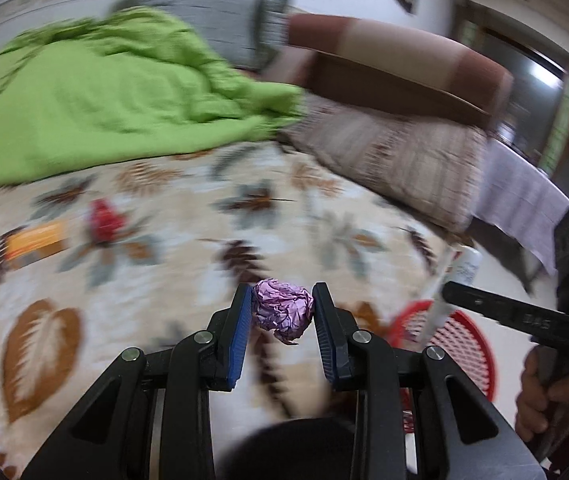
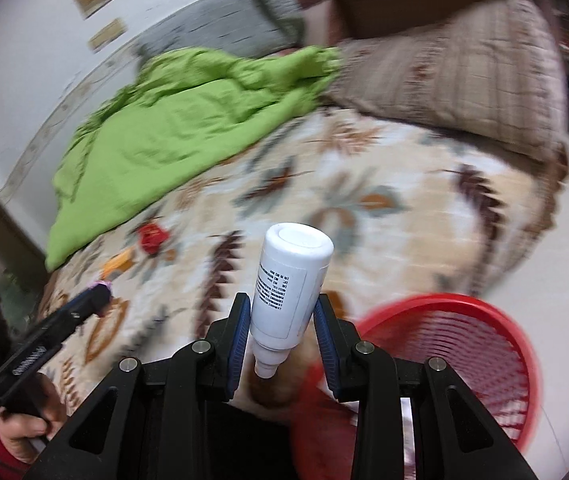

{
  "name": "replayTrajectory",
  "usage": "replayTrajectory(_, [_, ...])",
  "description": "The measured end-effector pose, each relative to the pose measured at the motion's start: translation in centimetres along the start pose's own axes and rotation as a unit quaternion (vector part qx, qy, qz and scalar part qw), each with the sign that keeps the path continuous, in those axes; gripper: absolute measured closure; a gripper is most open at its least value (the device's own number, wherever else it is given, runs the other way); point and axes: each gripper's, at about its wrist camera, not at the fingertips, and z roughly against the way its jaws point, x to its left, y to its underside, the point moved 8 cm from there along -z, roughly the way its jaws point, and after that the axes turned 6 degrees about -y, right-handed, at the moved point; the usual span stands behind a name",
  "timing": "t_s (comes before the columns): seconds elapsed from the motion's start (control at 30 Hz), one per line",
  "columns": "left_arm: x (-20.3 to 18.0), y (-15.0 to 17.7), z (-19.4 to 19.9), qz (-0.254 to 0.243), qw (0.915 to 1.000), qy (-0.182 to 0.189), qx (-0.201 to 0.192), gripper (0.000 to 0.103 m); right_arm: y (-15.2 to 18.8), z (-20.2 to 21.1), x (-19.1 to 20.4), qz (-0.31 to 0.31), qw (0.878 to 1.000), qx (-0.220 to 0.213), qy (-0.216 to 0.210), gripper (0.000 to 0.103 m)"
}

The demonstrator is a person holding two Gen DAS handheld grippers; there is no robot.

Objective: Collect trash
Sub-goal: 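Carry both items over the red basket and open both tools to drop them, then move both tools back toward the remaining trash on the bed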

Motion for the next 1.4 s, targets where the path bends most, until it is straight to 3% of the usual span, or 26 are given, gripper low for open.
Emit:
replayTrajectory(0.17, [-7.4, 1.0, -2.1, -0.039, 0.9951, 0.079, 0.046, 0.074, 1.2, 2.9, -5.2, -0.038, 0.998, 0.003, 0.04, 0.068])
replayTrajectory(0.37, [-14.8, 3.9, -4.3, -0.09, 0.9781, 0.151, 0.111, 0.072, 3.5, 4.3, -8.6, -0.064, 0.996, 0.028, 0.054, 0.067])
replayTrajectory(0.4, [-15.6, 4.5, -4.5, -0.093, 0.9746, 0.162, 0.124, 0.069, 3.7, 4.6, -9.1, -0.072, 0.996, 0.027, 0.055, 0.067])
replayTrajectory(0.5, [-16.5, 5.0, -4.3, -0.096, 0.9728, 0.167, 0.129, 0.045, 3.6, 5.1, -10.0, -0.072, 0.995, 0.025, 0.072, 0.06])
replayTrajectory(0.63, [-16.0, 4.5, -3.6, -0.097, 0.9763, 0.157, 0.113, 0.04, 2.9, 5.4, -10.2, -0.075, 0.995, 0.012, 0.071, 0.059])
replayTrajectory(0.9, [-9.3, 3.6, -2.2, -0.064, 0.9904, 0.085, 0.089, 0.032, 1.6, 2.6, -5.6, -0.045, 0.999, 0.018, 0.025, 0.059])
replayTrajectory(1.1, [0.0, 2.0, -0.4, 0.009, 0.9983, 0.016, 0.055, 0.032, 0.9, -0.2, -0.4, 0.0, 0.999, 0.031, -0.016, 0.059])
replayTrajectory(1.23, [7.1, 1.2, 0.5, 0.069, 0.9958, -0.048, 0.035, 0.032, 0.5, -2.7, 3.8, 0.038, 0.997, 0.044, -0.042, 0.058])
replayTrajectory(1.4, [15.7, 1.3, 1.4, 0.125, 0.9827, -0.136, 0.013, 0.032, 0.8, -6.5, 9.5, 0.086, 0.991, 0.069, -0.071, 0.056])
